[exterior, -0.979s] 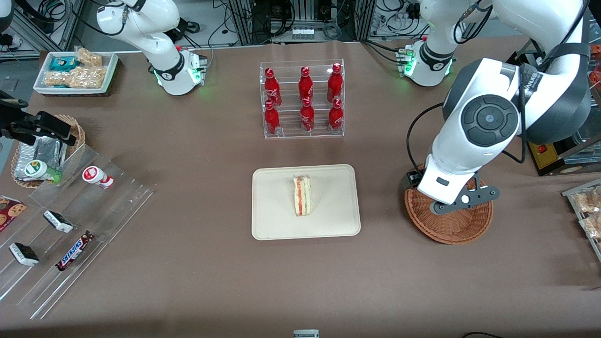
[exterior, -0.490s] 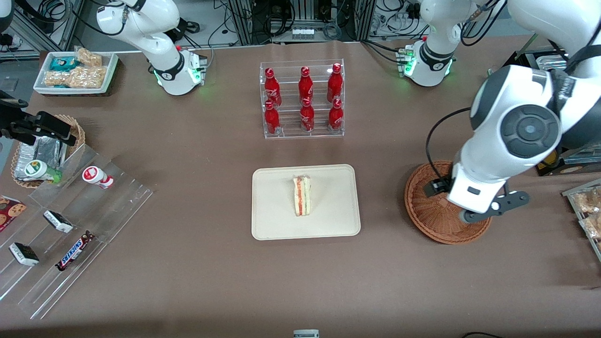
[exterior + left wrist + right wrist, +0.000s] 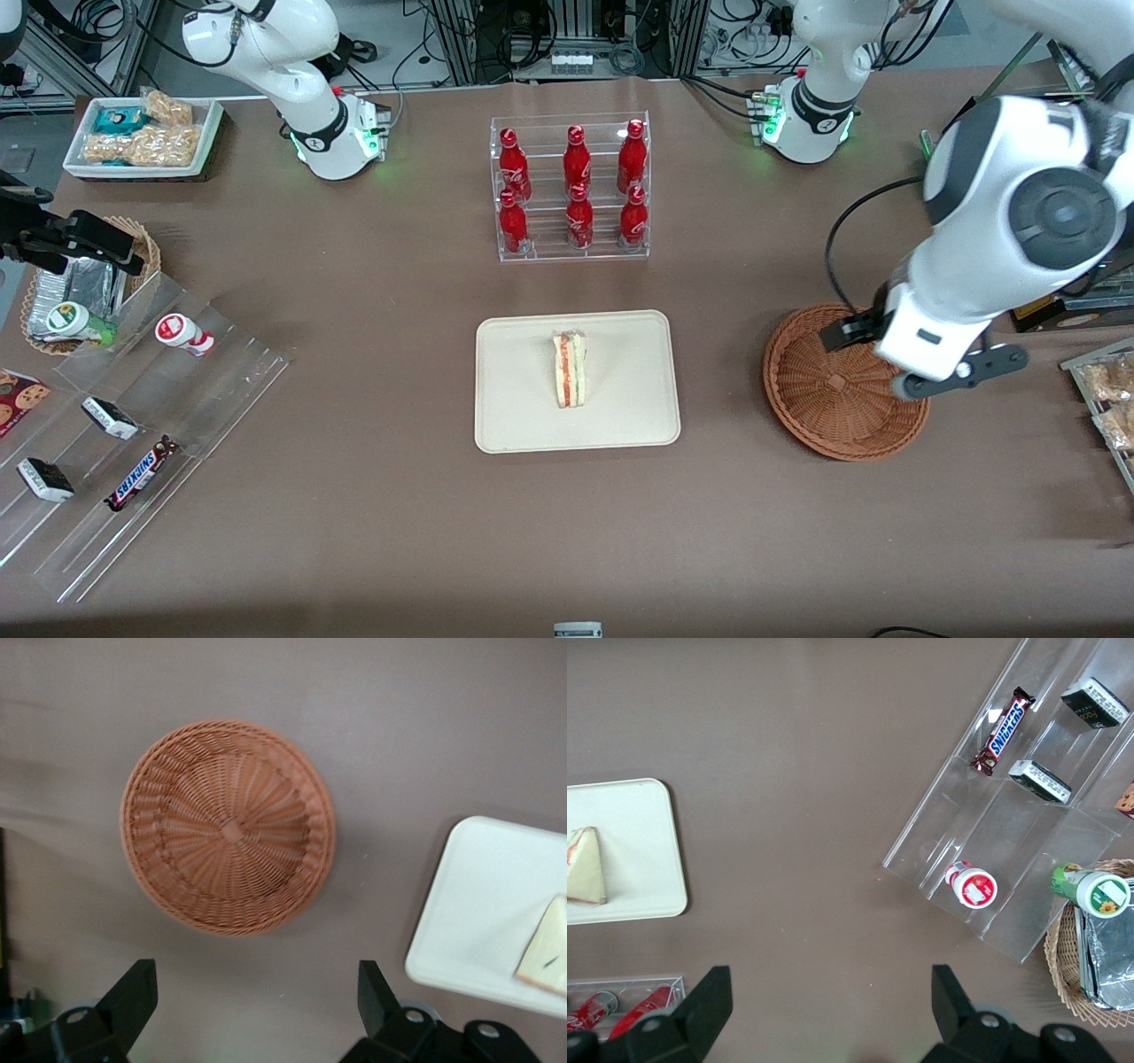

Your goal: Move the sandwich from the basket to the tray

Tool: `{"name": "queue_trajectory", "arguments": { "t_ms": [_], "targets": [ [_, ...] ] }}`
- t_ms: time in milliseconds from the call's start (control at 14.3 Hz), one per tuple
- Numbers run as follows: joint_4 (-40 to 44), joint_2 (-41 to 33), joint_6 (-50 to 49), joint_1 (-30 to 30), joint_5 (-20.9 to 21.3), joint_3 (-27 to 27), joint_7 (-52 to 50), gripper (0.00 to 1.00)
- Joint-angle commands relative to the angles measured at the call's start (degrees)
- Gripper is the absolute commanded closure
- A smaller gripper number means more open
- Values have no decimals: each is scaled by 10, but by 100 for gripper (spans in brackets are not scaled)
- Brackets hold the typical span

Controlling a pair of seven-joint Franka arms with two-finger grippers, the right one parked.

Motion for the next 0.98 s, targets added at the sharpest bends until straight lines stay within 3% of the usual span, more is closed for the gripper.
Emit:
{"name": "queue_trajectory", "arguments": {
  "t_ms": [0,140,350,559,909],
  "targets": [
    [-82,-93,14,-26,-49,80,113,0],
    [-96,-123,-3,-34,-67,109,178,0],
    [-89,-151,-74,-46,-68,132,263,0],
    [-56,-150,-78,-81,-59,161,343,0],
    [-51,-142,-77,-79,-47,159,347,0]
  ]
}}
